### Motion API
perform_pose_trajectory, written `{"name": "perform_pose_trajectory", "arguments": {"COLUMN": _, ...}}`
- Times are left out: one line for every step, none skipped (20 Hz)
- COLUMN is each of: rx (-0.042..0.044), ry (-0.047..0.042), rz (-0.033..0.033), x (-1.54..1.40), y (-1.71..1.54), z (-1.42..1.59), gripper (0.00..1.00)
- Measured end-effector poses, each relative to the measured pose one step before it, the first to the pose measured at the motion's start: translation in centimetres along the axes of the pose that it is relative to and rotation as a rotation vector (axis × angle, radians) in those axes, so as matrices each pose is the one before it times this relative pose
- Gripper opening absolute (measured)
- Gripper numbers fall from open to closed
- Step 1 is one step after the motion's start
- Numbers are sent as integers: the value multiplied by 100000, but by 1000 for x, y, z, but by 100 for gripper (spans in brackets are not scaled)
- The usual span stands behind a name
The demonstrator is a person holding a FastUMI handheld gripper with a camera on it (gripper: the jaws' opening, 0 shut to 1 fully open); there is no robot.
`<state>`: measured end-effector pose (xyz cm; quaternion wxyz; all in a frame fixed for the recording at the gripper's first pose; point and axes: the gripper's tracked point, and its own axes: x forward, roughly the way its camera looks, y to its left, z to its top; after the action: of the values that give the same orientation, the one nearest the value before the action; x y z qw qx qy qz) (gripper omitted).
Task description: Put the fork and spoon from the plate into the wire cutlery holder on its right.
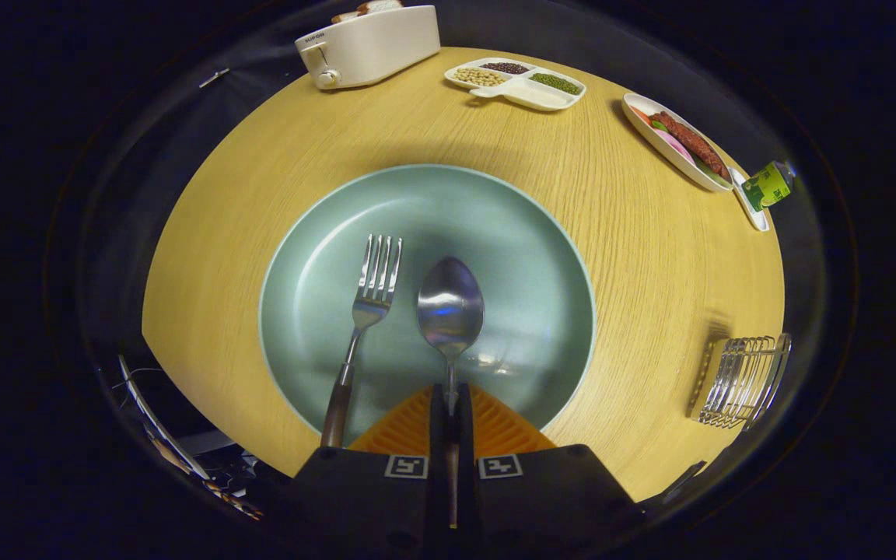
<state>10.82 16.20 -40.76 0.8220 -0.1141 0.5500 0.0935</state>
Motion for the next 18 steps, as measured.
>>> {"name": "perform_pose_trajectory", "arguments": {"rx": 1327, "ry": -418, "rz": 518, "x": -161, "y": -122, "z": 99, "gripper": 9}}
{"name": "perform_pose_trajectory", "arguments": {"rx": 652, "ry": 473, "rz": 1023, "x": -111, "y": -97, "z": -27, "gripper": 7}}
{"name": "perform_pose_trajectory", "arguments": {"rx": 1146, "ry": -297, "rz": 1351, "x": -374, "y": 71, "z": 37, "gripper": 7}}
{"name": "perform_pose_trajectory", "arguments": {"rx": 1214, "ry": -536, "rz": 556, "x": -267, "y": -163, "z": 183, "gripper": 7}}
{"name": "perform_pose_trajectory", "arguments": {"rx": 1650, "ry": -101, "rz": 1102, "x": -418, "y": -188, "z": 43, "gripper": 6}}
{"name": "perform_pose_trajectory", "arguments": {"rx": 2333, "ry": -493, "rz": 806, "x": -557, "y": -221, "z": 87, "gripper": 6}}
{"name": "perform_pose_trajectory", "arguments": {"rx": 1543, "ry": -250, "rz": 1392, "x": -722, "y": -147, "z": 34, "gripper": 6}}
{"name": "perform_pose_trajectory", "arguments": {"rx": 686, "ry": -837, "rz": 1089, "x": -745, "y": -160, "z": 235, "gripper": 6}}
{"name": "perform_pose_trajectory", "arguments": {"rx": -358, "ry": -1148, "rz": 790, "x": -868, "y": -331, "z": 285, "gripper": 6}}
{"name": "perform_pose_trajectory", "arguments": {"rx": -609, "ry": -1120, "rz": 412, "x": -1014, "y": -431, "z": 298, "gripper": 6}}
{"name": "perform_pose_trajectory", "arguments": {"rx": -442, "ry": -807, "rz": 769, "x": -1173, "y": -507, "z": 136, "gripper": 6}}
{"name": "perform_pose_trajectory", "arguments": {"rx": 832, "ry": -192, "rz": 1723, "x": -1332, "y": -363, "z": 75, "gripper": 6}}
{"name": "perform_pose_trajectory", "arguments": {"rx": 1124, "ry": -608, "rz": 1353, "x": -1386, "y": -518, "z": 154, "gripper": 6}}
{"name": "perform_pose_trajectory", "arguments": {"rx": 63, "ry": -1077, "rz": 554, "x": -1394, "y": -828, "z": 310, "gripper": 6}}
{"name": "perform_pose_trajectory", "arguments": {"rx": -1244, "ry": -844, "rz": -130, "x": -1627, "y": -1168, "z": 203, "gripper": 6}}
{"name": "perform_pose_trajectory", "arguments": {"rx": -1651, "ry": -473, "rz": -31, "x": -1717, "y": -1240, "z": 97, "gripper": 7}}
{"name": "perform_pose_trajectory", "arguments": {"rx": -1749, "ry": 93, "rz": 146, "x": -1740, "y": -1288, "z": -253, "gripper": 6}}
{"name": "perform_pose_trajectory", "arguments": {"rx": -1722, "ry": 199, "rz": -524, "x": -1764, "y": -1600, "z": -151, "gripper": 6}}
